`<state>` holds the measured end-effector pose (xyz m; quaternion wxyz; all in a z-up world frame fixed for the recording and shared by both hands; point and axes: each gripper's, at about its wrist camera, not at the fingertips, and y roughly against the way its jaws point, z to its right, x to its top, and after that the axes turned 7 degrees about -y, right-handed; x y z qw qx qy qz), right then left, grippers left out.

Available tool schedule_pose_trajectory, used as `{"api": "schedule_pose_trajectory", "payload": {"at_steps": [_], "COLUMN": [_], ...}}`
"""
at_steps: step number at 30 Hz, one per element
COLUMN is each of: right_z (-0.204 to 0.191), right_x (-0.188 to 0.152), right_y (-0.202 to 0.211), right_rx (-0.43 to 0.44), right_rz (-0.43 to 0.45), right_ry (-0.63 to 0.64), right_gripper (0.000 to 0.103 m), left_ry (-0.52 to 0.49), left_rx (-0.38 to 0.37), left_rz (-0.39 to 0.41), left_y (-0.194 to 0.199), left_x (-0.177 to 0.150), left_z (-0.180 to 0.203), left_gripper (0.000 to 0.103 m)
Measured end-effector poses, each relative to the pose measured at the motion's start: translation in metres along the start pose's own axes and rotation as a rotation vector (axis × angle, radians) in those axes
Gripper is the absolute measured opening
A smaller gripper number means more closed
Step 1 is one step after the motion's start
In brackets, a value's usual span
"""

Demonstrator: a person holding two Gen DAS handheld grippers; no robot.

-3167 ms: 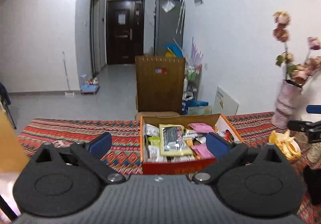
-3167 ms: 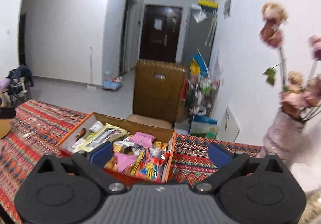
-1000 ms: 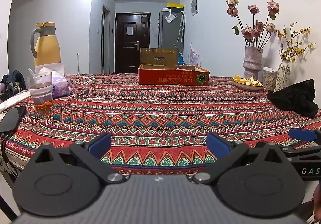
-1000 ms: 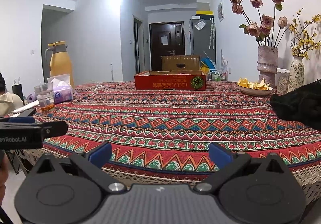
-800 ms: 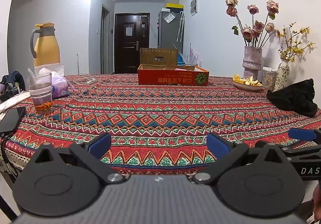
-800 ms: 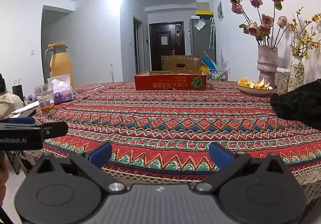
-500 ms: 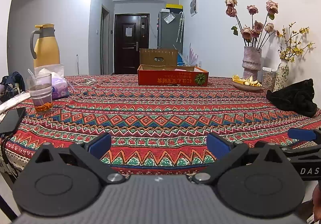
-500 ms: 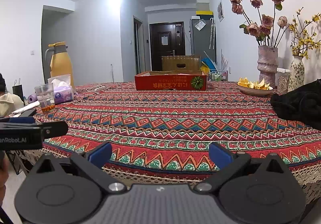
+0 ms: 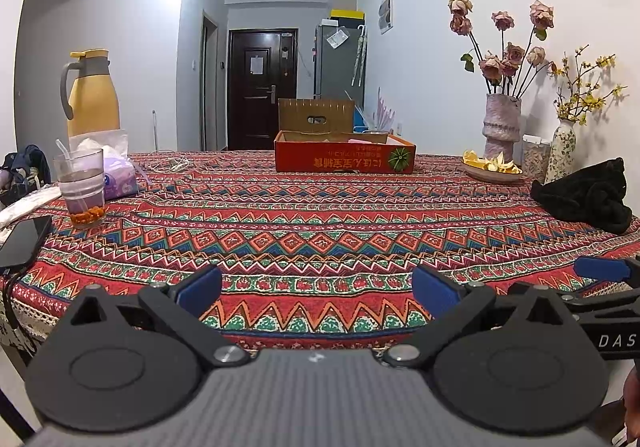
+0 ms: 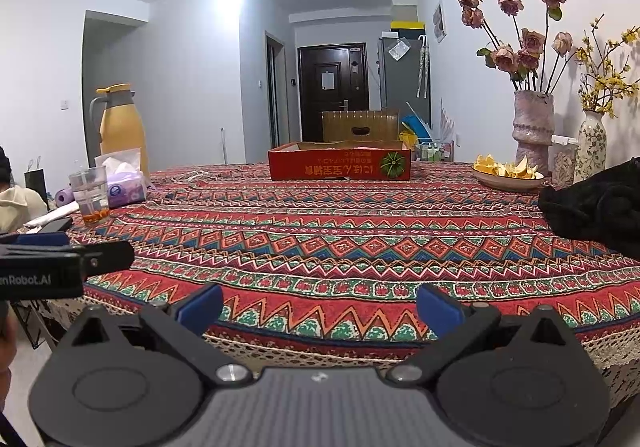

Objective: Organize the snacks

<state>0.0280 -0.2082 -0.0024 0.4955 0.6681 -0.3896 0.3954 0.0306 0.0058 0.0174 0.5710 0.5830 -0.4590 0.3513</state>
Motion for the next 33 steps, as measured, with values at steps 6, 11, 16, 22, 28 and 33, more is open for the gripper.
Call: {"api": "schedule_pose_trajectory", "payload": {"at_steps": [6,11,16,22,28,33], "right_z": [-0.0015,-0.001,-0.0004,0.0002,0.0003,-0.0011], "right_x": [-0.0004,-0.0003,0.0005,0.0001,-0.0002,-0.0016], "right_y": [-0.0002,0.0001,-0.0002,-0.0008,-0.0012,-0.0007], "right_rx": [0.003,0.001,0.0,-0.008,-0.009,-0.013], "right_rz": [-0.001,0.0,-0.003,-0.005,0.0,0.001], "right_ry": [0.006,0.004,0.004,0.006,0.009,0.015], "right_gripper": [0.103,0.103,0.103,0.103,0.103,0.103], "left_ry": [-0.001,-0.003,-0.003,-0.02,-0.021,-0.016], "left_rx": [0.0,0.0,0.001,0.003,0.019,0.025], "left_rz": [0.002,0.009,0.01,0.01,0.015,0.02], "left_y": [0.0006,0.0025,0.0025,0.0039,0.0044,0.0054], "left_x": [0.0005,0.0021,0.0021,0.0032,0.003,0.003], "left_z": [0.0001,-0.0011,-0.0012,-0.0001,-0.001,-0.0024], "left_gripper": [0.103,0.103,0.103,0.103,0.103,0.103]}}
